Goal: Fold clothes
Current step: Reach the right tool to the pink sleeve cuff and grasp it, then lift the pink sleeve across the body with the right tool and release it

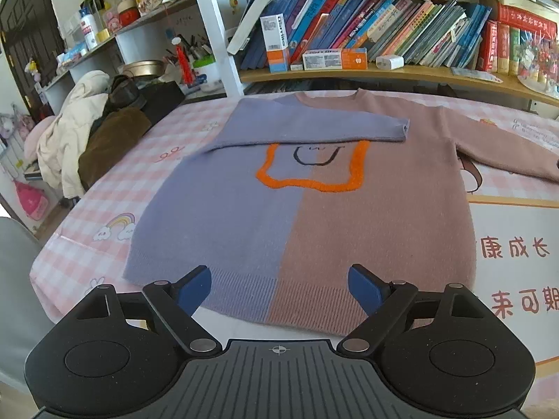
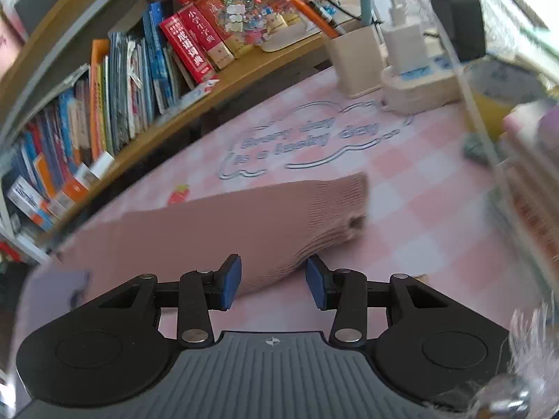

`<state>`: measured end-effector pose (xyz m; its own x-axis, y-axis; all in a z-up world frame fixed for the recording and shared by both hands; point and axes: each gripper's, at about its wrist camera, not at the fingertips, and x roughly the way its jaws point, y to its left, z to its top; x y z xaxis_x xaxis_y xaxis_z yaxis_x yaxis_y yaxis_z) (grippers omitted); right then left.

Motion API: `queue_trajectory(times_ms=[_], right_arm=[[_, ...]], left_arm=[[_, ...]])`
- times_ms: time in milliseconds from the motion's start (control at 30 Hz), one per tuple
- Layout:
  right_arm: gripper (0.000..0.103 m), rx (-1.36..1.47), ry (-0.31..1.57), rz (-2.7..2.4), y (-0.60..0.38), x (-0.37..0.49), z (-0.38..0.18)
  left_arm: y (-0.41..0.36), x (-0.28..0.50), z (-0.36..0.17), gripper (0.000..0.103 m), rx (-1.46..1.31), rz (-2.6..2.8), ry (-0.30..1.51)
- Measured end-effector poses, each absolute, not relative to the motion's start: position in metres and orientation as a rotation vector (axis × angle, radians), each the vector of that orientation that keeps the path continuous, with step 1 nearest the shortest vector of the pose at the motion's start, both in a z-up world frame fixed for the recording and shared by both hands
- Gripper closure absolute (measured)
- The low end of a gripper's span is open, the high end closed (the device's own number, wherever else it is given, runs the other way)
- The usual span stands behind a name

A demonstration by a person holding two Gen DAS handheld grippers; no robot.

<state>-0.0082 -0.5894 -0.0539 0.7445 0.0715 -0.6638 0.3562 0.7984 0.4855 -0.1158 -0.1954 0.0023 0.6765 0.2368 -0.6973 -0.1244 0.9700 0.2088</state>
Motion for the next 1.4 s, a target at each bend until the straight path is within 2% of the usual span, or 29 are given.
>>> queue_trajectory(times_ms=[233, 267, 333, 400, 433, 533, 933, 1100, 1400], right_arm=[[0.064, 0.733, 0.704, -0.268, -0.612, 0.001, -0.051], [0.067, 0.739, 0.71, -0.28, -0.616, 0.001, -0.051], [0.079, 0.747, 0.723, -0.301, -0.622, 0.001, -0.051], [0.096, 0.74, 0.741, -0.304, -0.623, 0.002, -0.05], [0.097, 0.742, 0.747, -0.302, -0.624, 0.002, -0.05], [0.098, 0.751, 0.747, -0.283, -0.623, 0.003, -0.045], [0.098, 0.733, 0.572, -0.031, -0.555, 0.026, 0.046], [0.098, 0.68, 0.539, 0.051, -0.495, 0.052, 0.078], [0.098, 0.561, 0.525, 0.138, -0.343, 0.102, 0.111]], left_arm=[[-0.191, -0.117, 0.002, 0.015, 0.141, 0.224, 0.81], [-0.19, -0.117, 0.002, 0.015, 0.137, 0.227, 0.811], [-0.189, -0.116, 0.001, 0.015, 0.131, 0.229, 0.812], [-0.19, -0.115, 0.0, 0.015, 0.129, 0.221, 0.812], [-0.191, -0.114, 0.0, 0.015, 0.131, 0.215, 0.81], [-0.192, -0.112, -0.001, 0.015, 0.139, 0.197, 0.803], [-0.166, -0.103, 0.003, 0.015, 0.111, 0.13, 0.743], [-0.129, -0.109, 0.018, 0.015, 0.039, 0.025, 0.603], [-0.034, -0.101, 0.023, 0.015, 0.016, -0.018, 0.56]])
